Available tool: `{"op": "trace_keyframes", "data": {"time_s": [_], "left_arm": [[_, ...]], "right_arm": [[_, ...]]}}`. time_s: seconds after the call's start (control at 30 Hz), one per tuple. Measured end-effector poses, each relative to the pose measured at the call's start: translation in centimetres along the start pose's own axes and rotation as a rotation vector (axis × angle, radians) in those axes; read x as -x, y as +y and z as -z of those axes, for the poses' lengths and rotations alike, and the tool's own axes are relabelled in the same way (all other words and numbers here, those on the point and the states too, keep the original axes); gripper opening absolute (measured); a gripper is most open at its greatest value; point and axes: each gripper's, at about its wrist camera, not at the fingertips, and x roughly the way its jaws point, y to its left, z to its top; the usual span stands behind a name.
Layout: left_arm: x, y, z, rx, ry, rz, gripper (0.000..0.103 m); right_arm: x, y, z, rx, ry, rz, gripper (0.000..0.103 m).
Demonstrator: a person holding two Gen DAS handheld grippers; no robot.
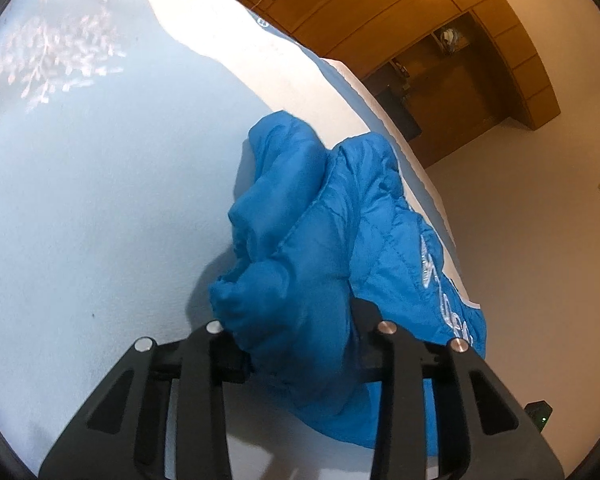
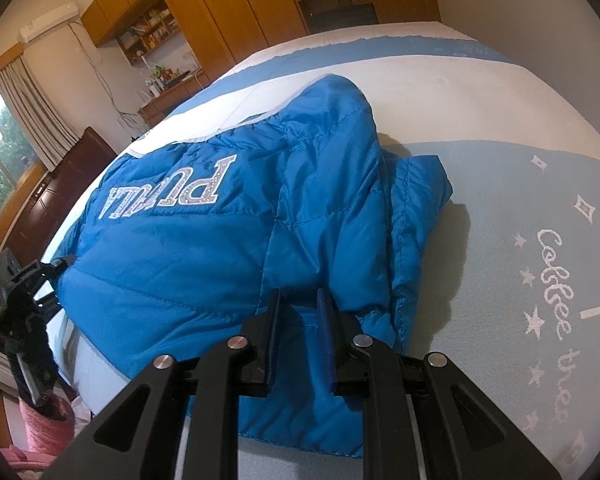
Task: Fold large clothes
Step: 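Grasp the other jacket side with the left tool, then fold the held jacket side over the lettered back with the left tool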
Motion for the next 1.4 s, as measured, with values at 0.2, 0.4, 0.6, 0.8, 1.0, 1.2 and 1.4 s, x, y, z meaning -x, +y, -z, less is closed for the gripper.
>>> {"op": "trace_keyframes", "data": {"time_s": [0.2, 0.4, 0.6, 0.8, 1.0, 1.2, 1.4], "left_arm": [[0.5, -0.7, -0.2, -0.013, -0.024, 0.035, 0.028], [3.0, -5.2, 0.0, -0.144, -0.095, 0.056, 0.026], [4.5, -12.3, 0.9, -0.317, -0.13, 0.093, 0.025], [3.8, -20.6, 3.3, -0.513, -0.097, 0.151, 0.025], [-0.3, -26.9, 8.0, -0.681, 0.01, 0.177, 0.025], [-5.9, -28.3, 11.7, -0.753, 0.178, 0.113, 0.026], [-10.1, -28.1, 13.1, -0.81, 0.253, 0.047, 0.027]], "right_arm": [[0.3, -0.1, -0.3, -0.015, 0.004, 0.001, 0.018], [3.3, 0.2, -1.1, -0.021, -0.022, 0.004, 0.026], [6.3, 0.3, -1.1, -0.016, -0.038, 0.042, 0.028], [8.6, 0.4, -0.7, -0.012, -0.047, 0.054, 0.03], [10.2, 1.1, -0.9, 0.004, -0.052, 0.048, 0.031], [9.5, 0.6, -0.8, -0.025, 0.007, 0.048, 0.031], [8.3, -0.2, -0.6, -0.048, 0.044, 0.05, 0.031]]}}
